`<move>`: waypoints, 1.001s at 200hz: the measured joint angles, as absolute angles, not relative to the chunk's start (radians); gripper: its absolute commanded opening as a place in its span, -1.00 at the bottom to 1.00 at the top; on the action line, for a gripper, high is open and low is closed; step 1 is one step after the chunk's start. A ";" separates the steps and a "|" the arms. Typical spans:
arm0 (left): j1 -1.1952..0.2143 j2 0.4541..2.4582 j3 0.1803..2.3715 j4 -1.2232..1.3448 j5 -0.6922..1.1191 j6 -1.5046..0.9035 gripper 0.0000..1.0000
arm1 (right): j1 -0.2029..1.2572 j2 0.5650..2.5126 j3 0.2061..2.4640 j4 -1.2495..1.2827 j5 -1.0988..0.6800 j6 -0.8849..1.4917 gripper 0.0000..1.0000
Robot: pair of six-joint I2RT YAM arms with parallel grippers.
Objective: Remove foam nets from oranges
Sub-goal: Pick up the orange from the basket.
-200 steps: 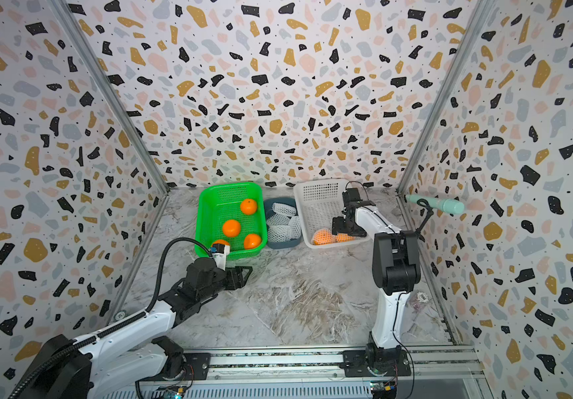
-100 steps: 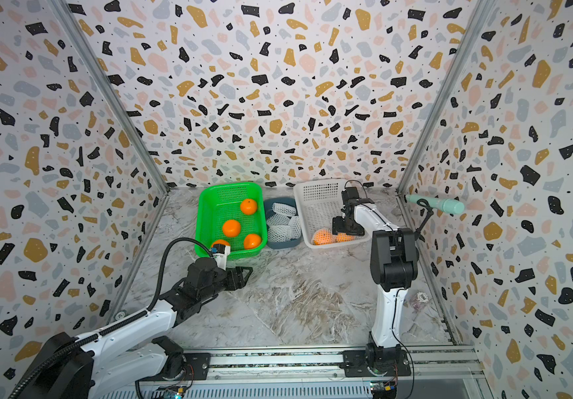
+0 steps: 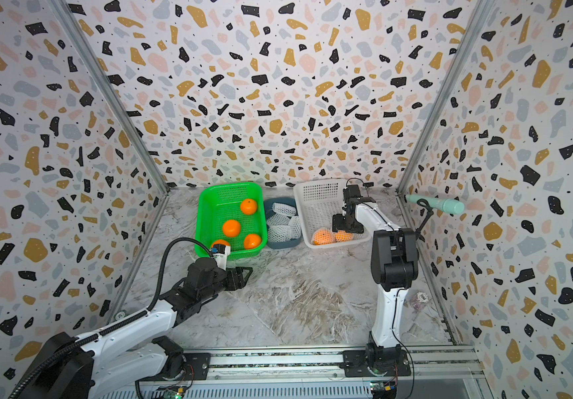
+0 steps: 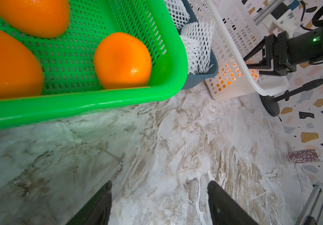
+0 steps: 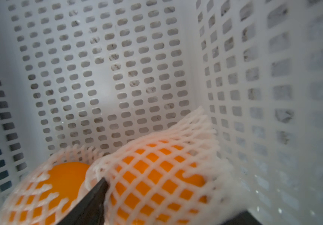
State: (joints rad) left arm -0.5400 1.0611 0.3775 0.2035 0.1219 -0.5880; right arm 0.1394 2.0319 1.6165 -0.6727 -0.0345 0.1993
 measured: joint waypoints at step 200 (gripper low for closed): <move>-0.540 1.061 0.377 0.202 0.121 -0.587 0.56 | 0.141 2.088 1.641 -0.733 -0.004 0.181 0.70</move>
State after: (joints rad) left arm -0.5400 1.0607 0.3775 0.2024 0.1215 -0.5869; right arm 0.1406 2.0884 1.6409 -0.7326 -0.0040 0.1806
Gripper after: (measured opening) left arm 0.778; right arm 0.865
